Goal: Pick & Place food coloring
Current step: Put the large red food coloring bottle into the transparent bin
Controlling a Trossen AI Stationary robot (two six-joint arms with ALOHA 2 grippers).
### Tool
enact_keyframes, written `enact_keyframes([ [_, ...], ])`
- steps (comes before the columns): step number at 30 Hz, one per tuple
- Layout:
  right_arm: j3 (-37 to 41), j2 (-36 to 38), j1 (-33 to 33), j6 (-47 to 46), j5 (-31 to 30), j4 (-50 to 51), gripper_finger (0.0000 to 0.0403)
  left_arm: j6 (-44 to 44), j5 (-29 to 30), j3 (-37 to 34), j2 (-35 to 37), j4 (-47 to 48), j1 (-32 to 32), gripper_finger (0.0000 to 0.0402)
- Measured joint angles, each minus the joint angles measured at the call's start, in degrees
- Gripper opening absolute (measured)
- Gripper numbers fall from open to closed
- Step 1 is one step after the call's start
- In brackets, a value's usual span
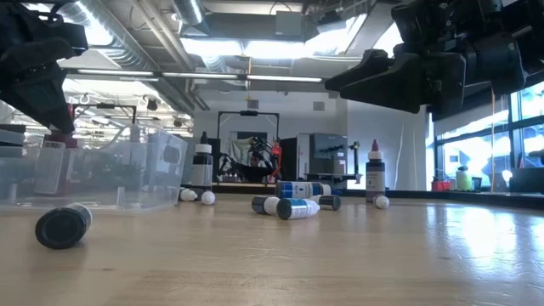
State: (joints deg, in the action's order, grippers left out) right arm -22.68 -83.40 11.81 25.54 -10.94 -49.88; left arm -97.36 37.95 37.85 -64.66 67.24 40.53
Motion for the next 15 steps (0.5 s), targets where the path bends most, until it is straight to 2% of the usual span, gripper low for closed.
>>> enact_keyframes([
  [11, 0.0, 0.0, 0.0, 0.0, 0.0, 0.1, 0.0302, 3.4, -1.0, 0.4, 0.0, 0.5, 0.0, 0.0142],
  [15, 0.0, 0.0, 0.0, 0.0, 0.0, 0.1, 0.0302, 3.7, 1.1, 2.4, 0.3, 2.4, 0.0, 0.0141],
])
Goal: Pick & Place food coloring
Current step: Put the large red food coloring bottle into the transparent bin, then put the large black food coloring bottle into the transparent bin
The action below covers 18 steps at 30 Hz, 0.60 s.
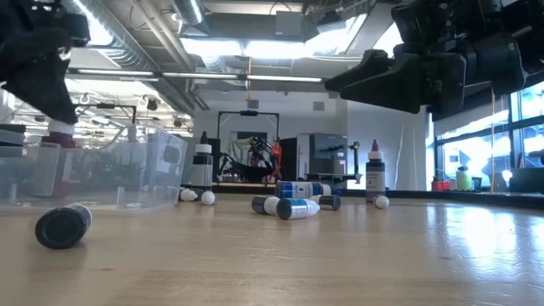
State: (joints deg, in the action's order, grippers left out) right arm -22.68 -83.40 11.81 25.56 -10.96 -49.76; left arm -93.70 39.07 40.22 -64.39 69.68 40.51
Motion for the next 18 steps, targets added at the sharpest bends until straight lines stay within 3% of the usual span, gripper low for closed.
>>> enact_keyframes([
  [8, 0.0, 0.0, 0.0, 0.0, 0.0, 0.2, 0.0302, 1.4, 2.2, 3.3, 0.0, 2.8, -0.8, 0.0139],
  [13, 0.0, 0.0, 0.0, 0.2, 0.0, 0.1, 0.0302, 9.3, 13.1, 5.3, 0.0, 0.3, -3.5, 0.0141],
  [18, 0.0, 0.0, 0.0, 0.3, 0.0, 0.1, 0.0302, 23.2, 23.2, 6.7, 0.0, -6.0, -7.6, 0.0141],
])
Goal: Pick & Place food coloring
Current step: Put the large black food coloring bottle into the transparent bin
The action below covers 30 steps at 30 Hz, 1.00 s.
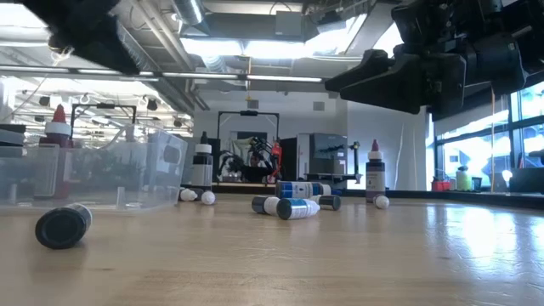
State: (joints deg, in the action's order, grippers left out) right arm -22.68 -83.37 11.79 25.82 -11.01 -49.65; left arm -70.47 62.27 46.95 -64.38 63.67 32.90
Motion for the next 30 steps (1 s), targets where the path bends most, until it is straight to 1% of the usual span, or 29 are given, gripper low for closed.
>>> enact_keyframes([
  [3, 0.0, 0.0, 0.0, 0.0, 0.0, -0.1, 0.0302, 6.7, 1.6, 0.5, 0.0, -4.6, -3.1, 0.0142],
  [5, 0.0, 0.0, 0.0, 0.1, 0.0, -0.2, 0.0302, 10.0, -0.3, 0.6, 0.0, -8.1, -5.5, 0.0146],
  [9, 0.0, 0.0, 0.0, 0.2, 0.0, -0.2, 0.0302, 20.6, -7.6, 0.6, 0.0, -17.4, -10.7, 0.0162],
  [15, 0.0, 0.0, 0.0, 0.2, 0.0, -0.2, 0.0302, 42.1, -20.8, 0.6, 0.0, -35.5, -19.2, 0.0207],
  [18, 0.0, 0.0, 0.0, 0.2, 0.0, -0.2, 0.0302, 51.6, -25.1, 0.6, -0.4, -42.9, -22.7, 0.0226],
  [20, 0.0, 0.0, 0.0, 0.2, 0.0, -0.2, 0.0302, 56.7, -27.6, 0.6, -0.4, -45.0, -24.5, 0.0233],
  [23, 0.0, 0.0, 0.0, 0.2, 0.0, -0.2, 0.0302, 62.4, -30.8, 0.6, -0.4, -45.5, -26.5, 0.0236],
  [27, 0.0, 0.0, 0.0, 0.2, 0.0, 0.3, 0.0302, 65.8, -30.8, 0.5, -0.4, -44.1, -28.5, 0.0233],
  [30, 0.0, 0.0, 0.0, 0.2, 0.0, 1.2, 0.0302, 65.2, -30.9, -1.2, -0.4, -43.8, -30.8, 0.0233],
])
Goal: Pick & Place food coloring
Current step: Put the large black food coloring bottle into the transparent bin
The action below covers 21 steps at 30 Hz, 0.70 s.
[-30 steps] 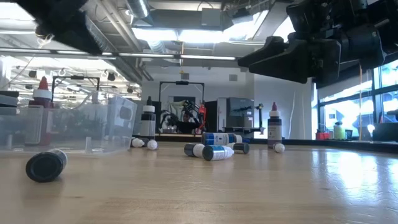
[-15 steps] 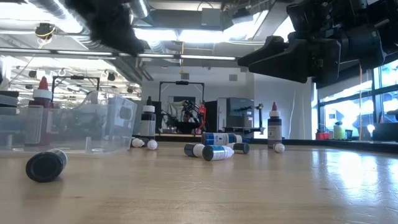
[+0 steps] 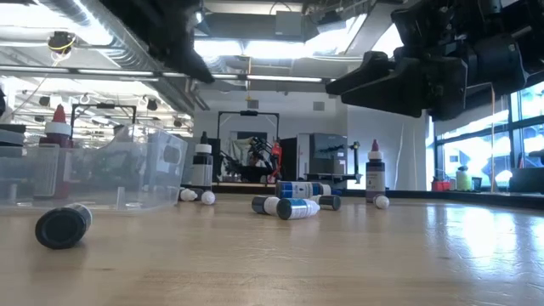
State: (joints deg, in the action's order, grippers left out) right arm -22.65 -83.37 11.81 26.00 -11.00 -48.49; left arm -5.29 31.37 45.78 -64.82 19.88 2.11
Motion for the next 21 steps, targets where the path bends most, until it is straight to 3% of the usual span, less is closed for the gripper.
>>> enact_keyframes([
  [6, 0.0, 0.0, 0.0, 0.0, 0.0, 0.3, 0.0302, -3.4, -6.1, -6.5, -0.1, -9.0, -7.5, 0.0234],
  [12, 0.0, 0.0, 0.0, 0.0, 0.0, 0.3, 0.0302, -3.6, -7.4, -9.2, -0.1, -13.1, -13.7, 0.0229],
  [16, 0.0, 0.0, 0.0, 0.0, 0.0, 0.3, 0.0302, -4.0, -13.7, -12.1, -0.1, -19.6, -15.8, 0.0230],
  [21, 0.0, 0.0, 0.0, 0.0, 0.0, 0.3, 0.0302, -5.4, -13.0, -14.6, -0.1, -22.0, -16.6, 0.0228],
])
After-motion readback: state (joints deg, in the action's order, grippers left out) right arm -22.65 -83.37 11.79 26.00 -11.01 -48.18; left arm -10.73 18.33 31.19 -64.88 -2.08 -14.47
